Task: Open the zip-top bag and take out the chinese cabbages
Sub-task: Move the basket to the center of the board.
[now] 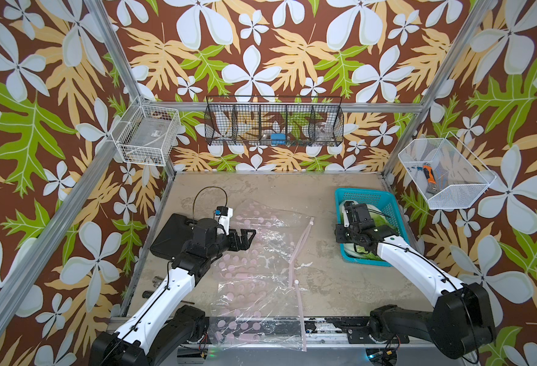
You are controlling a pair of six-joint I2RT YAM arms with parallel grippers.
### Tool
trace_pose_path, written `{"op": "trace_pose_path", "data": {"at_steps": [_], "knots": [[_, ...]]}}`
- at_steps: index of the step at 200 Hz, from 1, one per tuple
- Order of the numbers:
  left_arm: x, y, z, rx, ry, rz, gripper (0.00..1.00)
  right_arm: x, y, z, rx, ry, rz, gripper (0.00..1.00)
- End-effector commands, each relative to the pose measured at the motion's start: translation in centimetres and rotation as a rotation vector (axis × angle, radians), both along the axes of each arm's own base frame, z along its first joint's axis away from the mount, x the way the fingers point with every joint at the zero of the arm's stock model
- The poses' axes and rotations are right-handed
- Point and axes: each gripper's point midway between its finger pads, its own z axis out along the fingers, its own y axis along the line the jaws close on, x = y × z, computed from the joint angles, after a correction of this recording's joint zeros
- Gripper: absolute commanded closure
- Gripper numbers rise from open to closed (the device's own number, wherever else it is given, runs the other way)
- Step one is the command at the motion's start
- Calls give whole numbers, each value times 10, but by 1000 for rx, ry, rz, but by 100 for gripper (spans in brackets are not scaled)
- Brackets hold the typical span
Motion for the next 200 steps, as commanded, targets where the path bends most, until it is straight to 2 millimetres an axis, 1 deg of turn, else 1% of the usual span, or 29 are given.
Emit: {"op": "trace_pose_path", "data": {"at_steps": [1,13,35,53,79,104,135,151,168,175,179,183,187,193,200], "knots": [[0,1,1,0,-1,4,0,3,10,-5,30,2,28,64],[0,2,1,2,-2,9,0,7,13,-7,35,0,41,74],[0,3,2,4,-6,15,0,23,23,-6,36,-16,73,87],[0,4,2,7,-7,21,0,41,35,-1,33,-41,106,94],[1,6,2,12,-13,33,0,69,66,8,42,-85,192,100],[2,7,3,18,-17,41,0,95,111,12,83,-113,279,100],[2,10,2,25,-15,54,0,118,163,11,147,-124,326,100],[3,12,2,30,-21,63,0,129,184,11,189,-128,334,100],[3,13,2,36,-25,72,0,139,203,19,221,-156,339,100],[3,14,3,37,-27,75,0,143,209,23,230,-169,343,97],[4,14,3,38,-28,78,0,144,212,25,234,-174,349,93],[4,15,2,41,-27,79,0,146,215,28,237,-181,356,88],[4,15,3,41,-28,81,0,147,219,31,237,-189,366,81],[4,16,2,43,-28,85,0,148,221,36,230,-201,377,66],[4,17,3,47,-31,89,0,149,223,42,214,-217,387,55]]}}
